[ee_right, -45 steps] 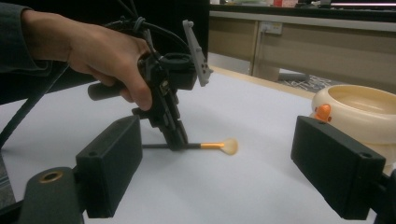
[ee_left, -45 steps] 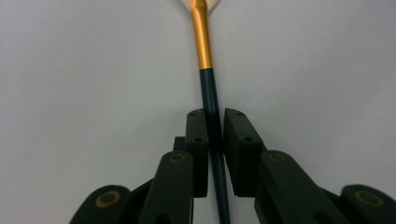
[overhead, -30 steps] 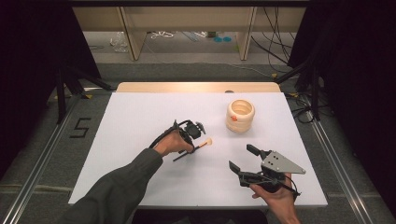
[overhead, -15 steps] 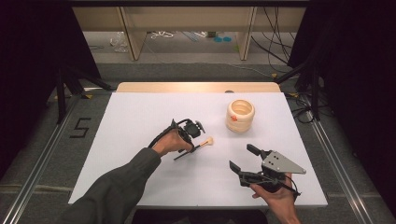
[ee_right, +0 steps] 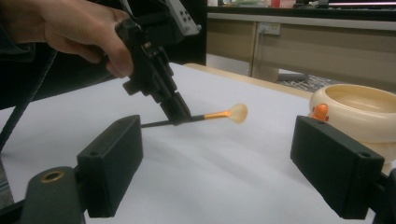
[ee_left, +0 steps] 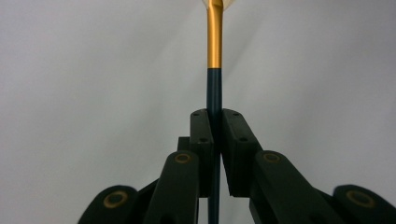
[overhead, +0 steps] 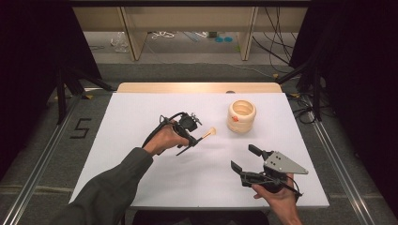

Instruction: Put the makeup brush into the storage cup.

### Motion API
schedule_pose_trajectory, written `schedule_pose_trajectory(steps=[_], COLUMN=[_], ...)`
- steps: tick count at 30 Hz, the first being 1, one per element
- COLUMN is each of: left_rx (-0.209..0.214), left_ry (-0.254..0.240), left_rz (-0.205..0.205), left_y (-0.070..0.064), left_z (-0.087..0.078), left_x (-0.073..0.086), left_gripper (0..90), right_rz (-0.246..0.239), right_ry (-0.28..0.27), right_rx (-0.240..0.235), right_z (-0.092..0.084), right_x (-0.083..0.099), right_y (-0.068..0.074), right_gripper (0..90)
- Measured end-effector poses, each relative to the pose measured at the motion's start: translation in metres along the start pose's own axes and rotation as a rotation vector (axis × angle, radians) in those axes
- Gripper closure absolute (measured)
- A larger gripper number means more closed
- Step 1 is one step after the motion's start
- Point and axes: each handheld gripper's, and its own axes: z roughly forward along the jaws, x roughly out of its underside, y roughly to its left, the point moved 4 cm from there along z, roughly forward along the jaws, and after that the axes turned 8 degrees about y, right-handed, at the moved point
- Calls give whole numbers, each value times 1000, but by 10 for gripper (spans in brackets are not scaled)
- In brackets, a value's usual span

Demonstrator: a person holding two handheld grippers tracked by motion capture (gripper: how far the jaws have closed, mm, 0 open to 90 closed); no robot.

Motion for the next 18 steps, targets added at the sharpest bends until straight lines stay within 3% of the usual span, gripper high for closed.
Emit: schedule_pose_trajectory(steps=[1, 4, 9, 11, 12, 15, 16, 18], left_rx=[1, 23, 37, 54, 50, 65, 71, 80], left_ry=[-15, -89, -151, -199, -190, -255, -266, -295], left_rz=[1, -45, -20, -37, -5, -38, -32, -42], left_y=[0, -3, -4, -9, -9, -17, -18, -20], left_z=[-3, -10, -26, -30, -34, -36, -37, -37], left_x=[0, 0, 3, 3, 5, 6, 7, 9], left_gripper=[834, 834, 833, 834, 834, 834, 834, 833], right_rz=[6, 10, 28, 33, 37, 41, 37, 80], right_ry=[-5, -6, -6, -5, -13, -24, 0, -27], right_rx=[-4, 5, -10, -10, -14, -17, -13, -29], right_z=[0, 0, 0, 0, 0, 1, -1, 0], right_x=[0, 0, 0, 0, 0, -1, 0, -1], right_y=[0, -1, -2, -2, -2, -1, -2, -3], right_gripper=[178, 178, 178, 178, 178, 178, 178, 181])
